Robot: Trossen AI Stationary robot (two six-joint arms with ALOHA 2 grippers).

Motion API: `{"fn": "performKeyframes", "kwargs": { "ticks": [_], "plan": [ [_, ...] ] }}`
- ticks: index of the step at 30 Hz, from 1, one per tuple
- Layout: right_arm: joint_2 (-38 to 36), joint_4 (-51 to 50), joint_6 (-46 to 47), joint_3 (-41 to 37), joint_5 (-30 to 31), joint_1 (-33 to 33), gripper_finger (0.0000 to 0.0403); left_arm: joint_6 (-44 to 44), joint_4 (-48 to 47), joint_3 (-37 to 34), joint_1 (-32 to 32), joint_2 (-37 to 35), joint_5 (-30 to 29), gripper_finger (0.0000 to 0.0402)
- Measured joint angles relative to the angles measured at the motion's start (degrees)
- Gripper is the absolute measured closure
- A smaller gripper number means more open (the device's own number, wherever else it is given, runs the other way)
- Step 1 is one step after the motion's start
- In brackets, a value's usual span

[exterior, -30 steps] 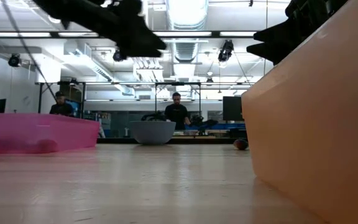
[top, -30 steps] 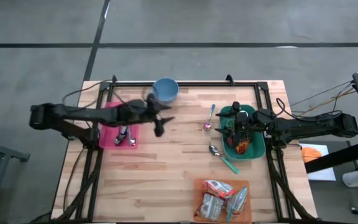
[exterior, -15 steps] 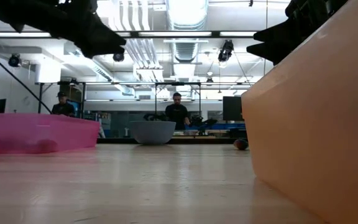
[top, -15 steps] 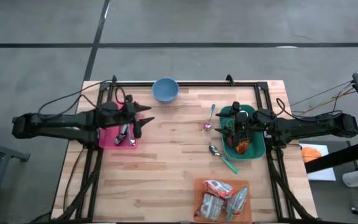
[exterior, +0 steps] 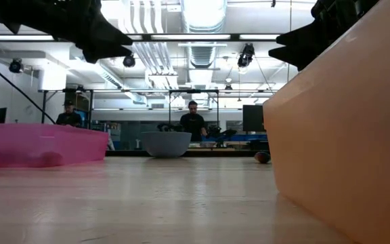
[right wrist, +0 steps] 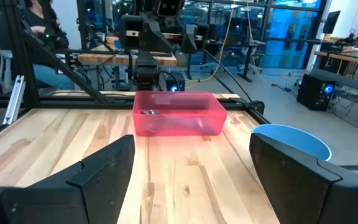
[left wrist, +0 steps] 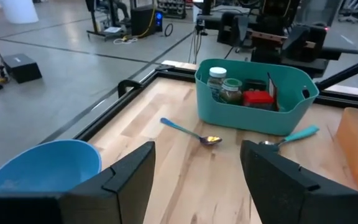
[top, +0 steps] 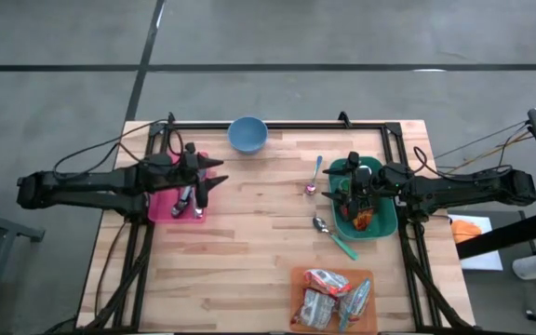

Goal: Pick & Place Food Item
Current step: Put the purple spoon into the pink bin

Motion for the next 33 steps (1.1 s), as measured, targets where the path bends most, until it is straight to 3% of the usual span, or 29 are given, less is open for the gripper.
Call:
{"fn": "performKeyframes", "kwargs": {
  "ticks": [20, 25, 30, 33],
  "plan": [
    [0.00, 0.11, 0.27, 0.00, -0.02, 0.00, 0.0087, -3.44, -3.85, -0.02, 0.00, -0.07, 0.00, 0.0164],
    [0.00, 0.86, 5.36, -0.02, -0.02, -0.01, 0.0087, -3.46, -3.88, -0.02, 0.00, -0.07, 0.00, 0.0164],
    [0.00, 3.02, 19.86, 0.67, -0.03, -0.02, 0.0087, -3.48, -5.24, -0.02, 0.00, -0.07, -0.01, 0.0164],
    [-0.01, -1.32, 19.71, 2.79, -0.01, -0.02, 0.0087, -3.48, -5.73, 0.00, 0.00, -0.07, 0.00, 0.0164]
  ]
}}
